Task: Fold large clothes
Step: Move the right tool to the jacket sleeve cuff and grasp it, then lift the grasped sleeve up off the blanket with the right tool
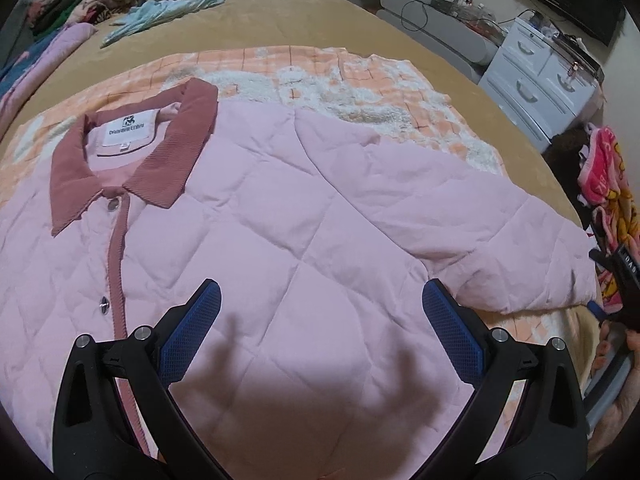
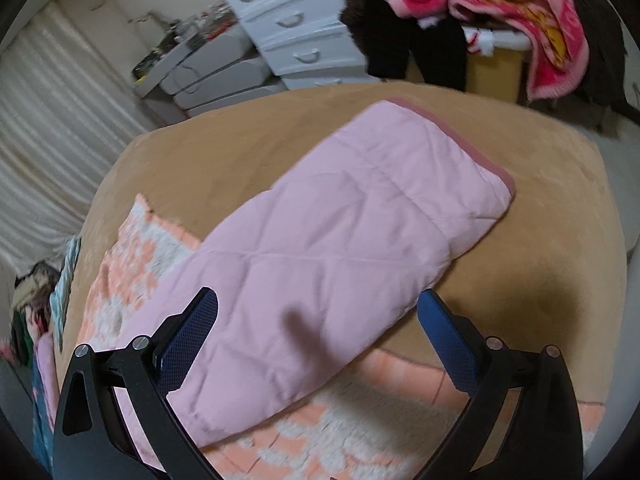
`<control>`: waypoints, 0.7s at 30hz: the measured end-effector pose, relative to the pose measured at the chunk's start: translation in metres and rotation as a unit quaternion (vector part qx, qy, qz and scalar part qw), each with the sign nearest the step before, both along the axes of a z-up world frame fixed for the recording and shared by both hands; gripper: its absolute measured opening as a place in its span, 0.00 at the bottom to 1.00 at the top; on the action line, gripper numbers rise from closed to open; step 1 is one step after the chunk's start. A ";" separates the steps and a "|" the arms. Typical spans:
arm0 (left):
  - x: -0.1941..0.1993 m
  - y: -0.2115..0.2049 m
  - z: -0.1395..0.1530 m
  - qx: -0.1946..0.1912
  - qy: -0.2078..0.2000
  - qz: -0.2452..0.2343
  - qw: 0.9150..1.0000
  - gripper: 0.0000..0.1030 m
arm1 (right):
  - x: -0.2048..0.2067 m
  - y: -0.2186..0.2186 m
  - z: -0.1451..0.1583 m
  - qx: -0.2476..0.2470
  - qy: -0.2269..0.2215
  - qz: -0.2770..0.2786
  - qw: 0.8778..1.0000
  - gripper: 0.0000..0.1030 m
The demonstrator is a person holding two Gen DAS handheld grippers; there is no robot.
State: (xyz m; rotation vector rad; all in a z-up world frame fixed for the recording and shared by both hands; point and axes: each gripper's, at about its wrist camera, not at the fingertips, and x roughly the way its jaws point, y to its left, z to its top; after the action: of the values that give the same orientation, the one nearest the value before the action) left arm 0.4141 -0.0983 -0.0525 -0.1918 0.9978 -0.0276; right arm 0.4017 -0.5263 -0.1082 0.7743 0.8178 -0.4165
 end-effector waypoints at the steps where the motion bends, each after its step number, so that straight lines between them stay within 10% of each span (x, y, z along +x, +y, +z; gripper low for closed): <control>1: 0.002 0.001 0.000 -0.002 -0.001 0.000 1.000 0.92 | 0.001 -0.003 -0.004 0.007 0.003 -0.005 1.000 0.96; 13: 0.011 0.024 0.002 0.002 -0.006 0.020 1.000 0.92 | 0.019 -0.041 -0.044 0.053 -0.012 -0.048 0.997 0.94; 21: 0.001 0.045 0.016 0.000 -0.009 0.026 1.000 0.92 | 0.013 -0.045 -0.022 0.007 -0.093 -0.017 0.995 0.32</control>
State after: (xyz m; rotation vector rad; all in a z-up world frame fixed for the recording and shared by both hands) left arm 0.4147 -0.0531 -0.0369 -0.2163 0.9756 0.0185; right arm 0.4146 -0.5709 -0.1300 0.8284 0.6348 -0.3629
